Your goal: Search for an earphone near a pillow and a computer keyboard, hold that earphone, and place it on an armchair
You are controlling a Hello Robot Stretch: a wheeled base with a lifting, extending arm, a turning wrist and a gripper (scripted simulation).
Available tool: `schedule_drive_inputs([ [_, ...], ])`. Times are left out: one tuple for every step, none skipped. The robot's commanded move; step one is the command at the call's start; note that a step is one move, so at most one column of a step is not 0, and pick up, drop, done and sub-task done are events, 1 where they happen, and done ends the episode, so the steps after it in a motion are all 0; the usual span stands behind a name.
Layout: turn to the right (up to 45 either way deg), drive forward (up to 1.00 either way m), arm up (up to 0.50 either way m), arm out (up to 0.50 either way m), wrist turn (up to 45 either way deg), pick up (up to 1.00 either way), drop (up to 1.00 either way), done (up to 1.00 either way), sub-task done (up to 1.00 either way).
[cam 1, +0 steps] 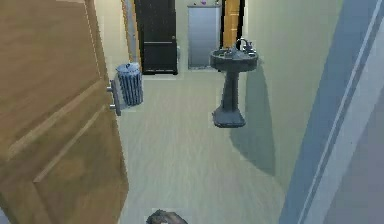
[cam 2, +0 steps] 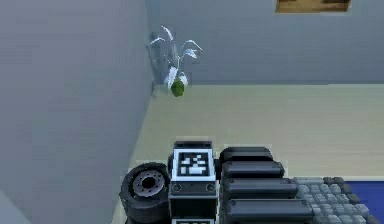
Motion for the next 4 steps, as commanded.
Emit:
schedule_drive_inputs([
  [0.0, 1.0, 0.0, 0.0, 0.0, 0.0, 0.0, 0.0, 0.0],
  [-3.0, 0.0, 0.0, 0.0, 0.0, 0.0, 0.0, 0.0, 0.0],
  [0.0, 1.0, 0.0, 0.0, 0.0, 0.0, 0.0, 0.0, 0.0],
  [-6.0, 0.0, 0.0, 0.0, 0.0, 0.0, 0.0, 0.0, 0.0],
])
